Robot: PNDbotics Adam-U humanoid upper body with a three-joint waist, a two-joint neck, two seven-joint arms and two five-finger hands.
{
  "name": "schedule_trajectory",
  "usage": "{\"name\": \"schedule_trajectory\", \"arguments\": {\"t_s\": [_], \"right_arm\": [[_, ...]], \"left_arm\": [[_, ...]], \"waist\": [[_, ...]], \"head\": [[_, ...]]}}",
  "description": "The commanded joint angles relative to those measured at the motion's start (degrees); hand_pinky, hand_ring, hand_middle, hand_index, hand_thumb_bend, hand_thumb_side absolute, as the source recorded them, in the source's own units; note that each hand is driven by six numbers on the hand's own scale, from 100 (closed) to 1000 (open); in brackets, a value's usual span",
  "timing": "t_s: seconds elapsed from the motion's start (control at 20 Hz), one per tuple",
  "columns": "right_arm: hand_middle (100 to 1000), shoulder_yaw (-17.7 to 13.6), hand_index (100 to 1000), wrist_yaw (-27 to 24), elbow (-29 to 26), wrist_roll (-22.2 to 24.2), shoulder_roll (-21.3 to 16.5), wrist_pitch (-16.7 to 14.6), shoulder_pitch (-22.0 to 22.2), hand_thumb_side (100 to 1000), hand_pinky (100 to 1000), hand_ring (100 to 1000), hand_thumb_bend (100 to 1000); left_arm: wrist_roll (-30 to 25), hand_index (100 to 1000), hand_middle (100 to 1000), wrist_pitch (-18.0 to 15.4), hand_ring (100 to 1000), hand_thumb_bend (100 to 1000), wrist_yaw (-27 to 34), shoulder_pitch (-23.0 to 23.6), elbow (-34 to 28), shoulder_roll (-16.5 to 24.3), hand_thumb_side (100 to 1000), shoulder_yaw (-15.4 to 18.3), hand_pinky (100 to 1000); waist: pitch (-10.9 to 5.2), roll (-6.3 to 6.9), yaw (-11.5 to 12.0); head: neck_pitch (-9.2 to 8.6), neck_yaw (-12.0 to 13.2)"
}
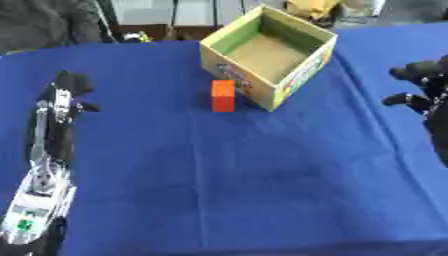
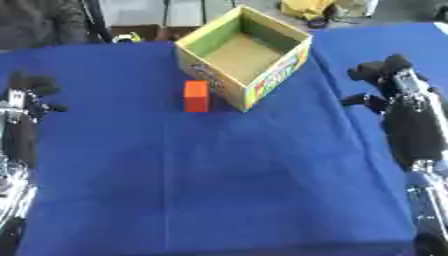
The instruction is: Pick up objects on the table and place them in the box.
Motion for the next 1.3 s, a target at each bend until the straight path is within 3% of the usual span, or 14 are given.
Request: {"name": "schedule_trajectory", "arguments": {"t_s": [0.05,0.45,0.7,0.95,1.3], "right_arm": [[595,-0.2,672,-0.2,-1.3,0.0,-0.6,-0.1,-0.6,730,564,839,100],[595,-0.2,672,-0.2,-1.3,0.0,-0.6,-0.1,-0.6,729,564,838,100],[595,0.0,672,-0.3,-1.2,0.2,-0.7,0.0,-0.5,729,564,838,100],[595,0.2,671,-0.4,-1.2,0.4,-0.6,0.0,-0.3,728,564,838,100],[595,0.6,671,-0.6,-1.2,0.7,-0.5,0.1,-0.3,726,564,838,100]], "left_arm": [[-0.3,708,659,0.0,732,694,-0.3,-0.7,-1.4,0.9,783,0.2,525],[-1.5,707,657,1.0,734,716,-1.8,-1.9,-1.3,1.6,721,-0.2,521],[-4.7,703,630,4.7,730,753,-5.8,-6.1,-0.3,4.2,644,-2.1,516],[-9.2,742,669,9.3,746,781,-10.3,-11.9,2.6,6.4,541,-7.0,547],[-15.7,769,692,15.4,761,737,-16.9,-21.5,9.5,6.9,384,-15.7,604]], "waist": [[-0.91,-0.09,-0.1],[-1.1,0.02,-0.2],[-1.42,0.05,-0.4],[-1.71,-0.12,-1.1],[-2.1,-0.31,-2.2]], "head": [[-0.53,-0.1],[-0.65,-0.2],[-0.57,-0.3],[-0.45,0.1],[-0.32,0.7]]}}
